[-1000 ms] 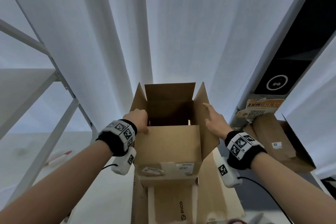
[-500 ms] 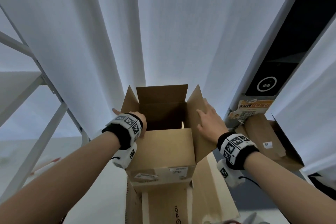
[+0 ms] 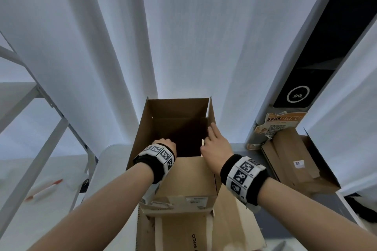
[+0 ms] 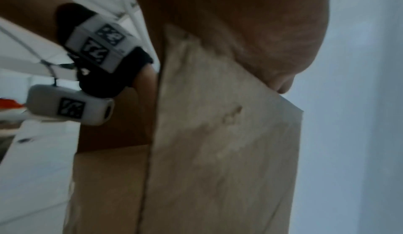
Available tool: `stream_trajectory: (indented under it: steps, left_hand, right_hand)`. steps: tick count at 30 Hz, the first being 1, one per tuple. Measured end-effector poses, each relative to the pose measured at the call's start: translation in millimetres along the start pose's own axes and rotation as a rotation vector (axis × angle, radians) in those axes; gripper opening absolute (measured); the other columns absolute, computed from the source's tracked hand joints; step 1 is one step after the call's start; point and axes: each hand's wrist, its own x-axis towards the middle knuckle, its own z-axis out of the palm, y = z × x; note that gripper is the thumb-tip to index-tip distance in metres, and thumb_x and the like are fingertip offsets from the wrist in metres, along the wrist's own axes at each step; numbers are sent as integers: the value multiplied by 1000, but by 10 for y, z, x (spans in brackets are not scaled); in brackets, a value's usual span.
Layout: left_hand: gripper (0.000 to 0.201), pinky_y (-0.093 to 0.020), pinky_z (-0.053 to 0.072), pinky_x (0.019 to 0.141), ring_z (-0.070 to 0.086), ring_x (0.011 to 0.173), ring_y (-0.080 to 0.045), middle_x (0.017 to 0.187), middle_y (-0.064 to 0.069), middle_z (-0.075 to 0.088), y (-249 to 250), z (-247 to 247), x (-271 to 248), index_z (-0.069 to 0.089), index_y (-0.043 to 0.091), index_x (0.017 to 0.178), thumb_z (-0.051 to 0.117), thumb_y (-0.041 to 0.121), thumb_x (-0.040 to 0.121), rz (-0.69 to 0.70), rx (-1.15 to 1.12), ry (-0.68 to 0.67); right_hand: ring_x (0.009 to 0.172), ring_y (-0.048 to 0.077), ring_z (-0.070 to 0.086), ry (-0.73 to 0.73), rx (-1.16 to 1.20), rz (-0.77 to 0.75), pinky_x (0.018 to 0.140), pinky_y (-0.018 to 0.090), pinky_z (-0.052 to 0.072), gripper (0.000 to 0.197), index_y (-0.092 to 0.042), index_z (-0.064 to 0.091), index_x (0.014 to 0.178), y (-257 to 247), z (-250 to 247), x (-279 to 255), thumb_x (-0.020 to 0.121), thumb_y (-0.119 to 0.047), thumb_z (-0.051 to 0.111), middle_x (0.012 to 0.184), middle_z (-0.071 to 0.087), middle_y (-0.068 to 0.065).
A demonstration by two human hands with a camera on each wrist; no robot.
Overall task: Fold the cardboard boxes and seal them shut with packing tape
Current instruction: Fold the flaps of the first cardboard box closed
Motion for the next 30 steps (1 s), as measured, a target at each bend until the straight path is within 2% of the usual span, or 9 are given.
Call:
stream_trajectory:
  steps: [3, 7, 11, 14, 16, 19, 22, 25, 30]
  left_hand:
    - [32, -33, 44, 79, 60, 116, -26, 126, -7, 62, -16, -23, 70, 61, 13, 126, 52, 14, 95, -5, 21, 6]
    - [76, -44, 44, 102, 38, 137, -33, 151, -11, 30, -23, -153, 196, 35, 14, 146, 75, 24, 83, -26, -3, 129]
    - [116, -53, 32, 114, 5, 150, -38, 162, -11, -15, -32, -356, 291, 9, 17, 154, 87, 23, 69, -3, -54, 378]
    - [127, -52, 21, 119, -4, 151, -36, 162, -10, -22, -76, -513, 367, -3, 17, 156, 88, 24, 69, -52, -131, 487]
    - [132, -53, 13, 121, -8, 152, -34, 164, -9, -18, -143, -587, 419, -10, 15, 156, 88, 30, 69, -78, -163, 438]
    - [134, -55, 9, 121, -2, 152, -34, 163, -10, 7, -234, -661, 486, -9, 12, 156, 88, 40, 68, -94, -225, 343]
    - [122, -54, 21, 118, 23, 146, -31, 153, -9, 29, -223, -702, 463, 11, 11, 155, 85, 51, 66, -79, -198, 300]
    - [98, -45, 43, 103, 49, 127, -28, 139, -5, 44, -154, -660, 370, 40, 15, 143, 84, 54, 65, -7, -204, 120]
    - [96, -43, 49, 100, 53, 121, -25, 136, -2, 48, -36, -263, 338, 45, 20, 143, 87, 53, 64, 77, -175, -157]
  right_hand:
    - [128, 29, 53, -80, -35, -101, 121, 52, 0, 33, -18, 67, 124, -103, -100, -91, 104, -26, 42, 118, 70, 5]
    - [130, 29, 50, -182, -78, -169, 118, 51, 16, 38, -16, 59, 134, -151, -184, -131, 108, -29, 34, 134, 62, 7]
    - [134, 28, 48, -202, -91, -196, 118, 51, 16, 39, -17, 57, 137, -128, -185, -98, 108, -31, 35, 139, 59, 6]
    - [130, 28, 51, -172, -114, -204, 118, 52, 16, 37, -17, 60, 133, -109, -144, -90, 107, -29, 36, 135, 62, 6]
    - [129, 28, 51, -146, -111, -204, 117, 52, 16, 37, -16, 60, 132, -99, -104, -91, 107, -27, 35, 134, 62, 7]
    - [131, 30, 49, -132, -110, -209, 117, 54, 14, 37, -15, 59, 133, -81, -74, -98, 107, -28, 37, 135, 61, 8]
    - [132, 31, 47, -131, -86, -210, 118, 55, 11, 37, -15, 60, 133, -60, -73, -102, 107, -29, 38, 135, 61, 9]
    - [130, 30, 50, -119, -22, -219, 119, 56, 5, 34, -15, 64, 127, -7, -49, -80, 105, -27, 41, 128, 65, 9]
    - [118, 27, 56, 16, 128, -175, 120, 60, 1, 25, -17, 72, 106, 87, 50, -25, 97, -20, 49, 106, 70, 4]
